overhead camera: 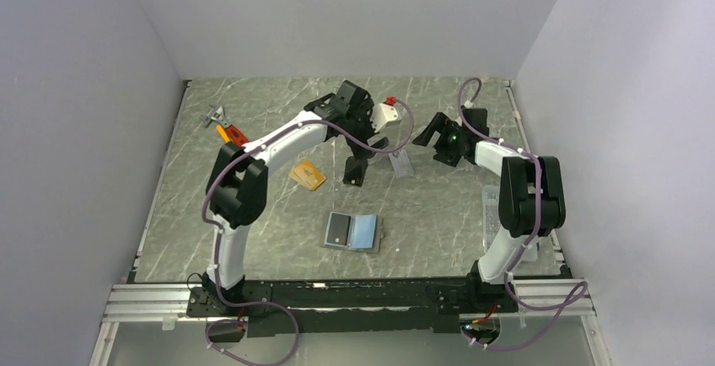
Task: Put the credit cards into the card holder
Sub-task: Move the credit card to the center of the board.
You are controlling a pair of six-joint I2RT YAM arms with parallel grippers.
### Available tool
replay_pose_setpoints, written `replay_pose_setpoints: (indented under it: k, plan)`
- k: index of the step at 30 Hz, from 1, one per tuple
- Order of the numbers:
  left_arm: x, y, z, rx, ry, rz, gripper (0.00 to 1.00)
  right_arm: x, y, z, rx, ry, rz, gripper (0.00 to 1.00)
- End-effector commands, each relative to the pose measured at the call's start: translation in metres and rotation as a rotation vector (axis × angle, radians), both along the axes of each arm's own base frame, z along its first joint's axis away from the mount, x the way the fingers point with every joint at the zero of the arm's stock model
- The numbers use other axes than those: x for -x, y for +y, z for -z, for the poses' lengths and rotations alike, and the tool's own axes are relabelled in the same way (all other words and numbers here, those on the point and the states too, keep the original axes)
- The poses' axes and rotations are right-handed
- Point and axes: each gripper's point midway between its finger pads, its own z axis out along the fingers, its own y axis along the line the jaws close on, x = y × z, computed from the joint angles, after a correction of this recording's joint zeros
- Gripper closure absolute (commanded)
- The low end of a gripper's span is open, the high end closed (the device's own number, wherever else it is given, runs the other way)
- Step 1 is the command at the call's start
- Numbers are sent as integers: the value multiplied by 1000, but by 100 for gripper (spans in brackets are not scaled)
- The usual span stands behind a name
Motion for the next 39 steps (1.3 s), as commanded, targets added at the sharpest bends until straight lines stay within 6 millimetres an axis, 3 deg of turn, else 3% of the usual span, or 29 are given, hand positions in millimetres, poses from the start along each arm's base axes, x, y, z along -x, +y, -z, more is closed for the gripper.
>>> replay_pose_setpoints:
  k: [1,7,16,22,30,39]
  plan:
    - [-20,-21,-6,70,-23,5,1,-35,-1,-7,31,-85,-11,7]
    - [-18,-18,14,69,-2,28,1,-54,2,17,21,-53,-23,8]
    - [-6,-14,16,86,32,42,1,-64,14,35,40,-25,-77,10]
    - [3,-6,15,76,26,42,1,-54,24,44,57,-4,-105,13]
    - [9,5,10,76,20,39,2,-37,63,53,130,32,-201,28]
    - [19,12,5,75,11,45,3,-13,52,72,428,149,-125,38]
